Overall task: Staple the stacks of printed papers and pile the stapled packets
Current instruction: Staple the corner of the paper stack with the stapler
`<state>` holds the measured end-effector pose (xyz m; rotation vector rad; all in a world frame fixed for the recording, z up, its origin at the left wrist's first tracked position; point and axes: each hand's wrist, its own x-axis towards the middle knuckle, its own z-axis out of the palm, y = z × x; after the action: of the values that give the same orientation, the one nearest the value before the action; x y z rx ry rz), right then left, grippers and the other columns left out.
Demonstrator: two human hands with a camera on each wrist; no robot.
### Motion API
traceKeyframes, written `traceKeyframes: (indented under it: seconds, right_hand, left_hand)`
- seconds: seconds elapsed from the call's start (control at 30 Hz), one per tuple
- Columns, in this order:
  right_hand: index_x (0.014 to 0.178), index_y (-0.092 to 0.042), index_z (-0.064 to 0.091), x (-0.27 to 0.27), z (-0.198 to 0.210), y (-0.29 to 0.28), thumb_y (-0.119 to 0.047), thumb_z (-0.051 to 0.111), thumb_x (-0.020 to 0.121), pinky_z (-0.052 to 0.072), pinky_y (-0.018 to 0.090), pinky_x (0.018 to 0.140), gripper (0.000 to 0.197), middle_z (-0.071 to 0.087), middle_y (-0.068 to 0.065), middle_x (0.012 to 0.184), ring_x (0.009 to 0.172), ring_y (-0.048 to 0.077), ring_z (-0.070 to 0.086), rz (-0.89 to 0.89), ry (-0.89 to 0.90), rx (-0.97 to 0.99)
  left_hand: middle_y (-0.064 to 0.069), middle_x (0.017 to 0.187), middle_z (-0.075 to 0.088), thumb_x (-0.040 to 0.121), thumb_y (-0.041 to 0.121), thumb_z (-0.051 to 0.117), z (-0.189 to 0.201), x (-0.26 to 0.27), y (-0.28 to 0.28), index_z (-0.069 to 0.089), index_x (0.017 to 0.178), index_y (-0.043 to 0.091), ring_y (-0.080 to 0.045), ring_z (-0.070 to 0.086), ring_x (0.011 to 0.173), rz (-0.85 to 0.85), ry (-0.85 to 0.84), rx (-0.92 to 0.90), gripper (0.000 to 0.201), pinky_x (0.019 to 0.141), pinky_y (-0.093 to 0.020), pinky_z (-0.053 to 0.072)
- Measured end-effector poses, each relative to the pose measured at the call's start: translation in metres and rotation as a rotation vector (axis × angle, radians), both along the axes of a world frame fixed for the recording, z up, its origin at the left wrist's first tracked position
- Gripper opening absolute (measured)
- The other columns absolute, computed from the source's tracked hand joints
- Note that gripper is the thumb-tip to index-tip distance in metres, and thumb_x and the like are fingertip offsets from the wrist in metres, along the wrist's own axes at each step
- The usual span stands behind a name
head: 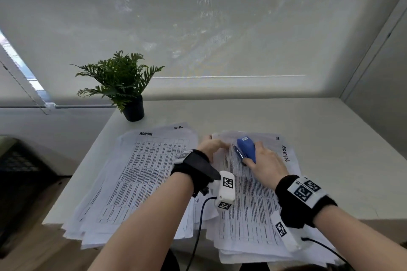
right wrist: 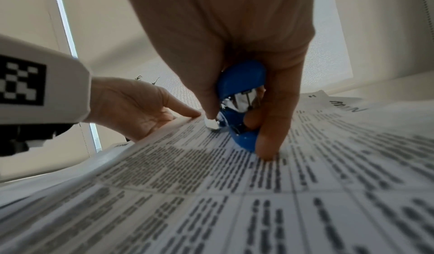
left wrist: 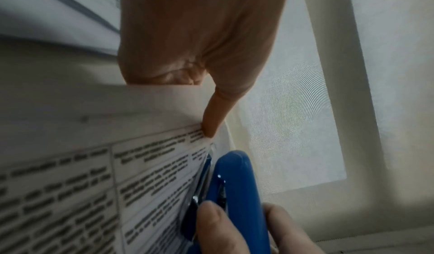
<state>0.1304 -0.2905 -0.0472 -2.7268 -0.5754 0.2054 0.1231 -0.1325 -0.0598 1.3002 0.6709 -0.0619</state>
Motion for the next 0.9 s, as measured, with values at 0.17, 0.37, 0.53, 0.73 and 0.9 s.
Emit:
traceKeyframes:
  seconds: [0.17,0.37,0.53,0.73,0.9]
  right_hand:
    - [0.119,-0.011,0.039,0.003,0.000,0.003,-0.036,0.056,0.092,0.046,0.036,0.081,0.040,0.060,0.013,0.116,0.104,0.032,0.060,-0.037,0.023,-0.034]
    - [0.121,-0.015,0.040,0.006,-0.003,0.005,-0.035,0.057,0.091,0.046,0.035,0.080,0.040,0.061,0.010,0.115,0.102,0.030,0.061,-0.005,0.013,-0.055]
    - [0.124,-0.018,0.039,0.008,-0.006,0.007,-0.035,0.056,0.091,0.045,0.034,0.080,0.041,0.063,0.010,0.115,0.104,0.029,0.062,-0.001,-0.018,-0.093]
    - [0.121,-0.018,0.042,0.008,-0.007,0.011,-0.033,0.057,0.091,0.045,0.034,0.078,0.037,0.063,0.011,0.113,0.102,0.031,0.063,-0.020,-0.007,-0.070]
    - [0.128,-0.020,0.041,0.009,-0.005,0.016,-0.031,0.056,0.091,0.047,0.037,0.085,0.042,0.062,0.012,0.118,0.106,0.033,0.061,-0.024,0.017,-0.107]
  left_hand:
    - [-0.018,0.105,0.058,0.068,0.001,0.069,-0.005,-0.002,-0.004,0.053,0.104,0.008,-0.034,0.058,0.105,0.028,-0.024,-0.022,0.040,0.098,-0.053,0.046]
    - [-0.018,0.094,0.063,0.073,-0.004,0.069,-0.010,-0.003,-0.004,0.064,0.101,-0.005,-0.029,0.060,0.089,0.035,-0.053,0.006,0.029,0.085,-0.041,0.050]
    - [-0.014,0.079,0.062,0.078,-0.010,0.063,-0.010,-0.004,-0.002,0.063,0.083,0.001,-0.027,0.060,0.076,0.021,-0.044,0.022,0.012,0.078,-0.039,0.050]
    - [-0.020,0.091,0.066,0.075,-0.006,0.068,-0.016,0.000,0.000,0.063,0.089,-0.001,-0.031,0.063,0.087,0.043,-0.007,0.017,0.015,0.089,-0.047,0.051]
    - [0.005,0.046,0.063,0.079,-0.011,0.062,-0.015,0.000,-0.001,0.061,0.065,0.007,-0.020,0.058,0.061,0.033,-0.049,0.003,0.023,0.056,-0.024,0.051]
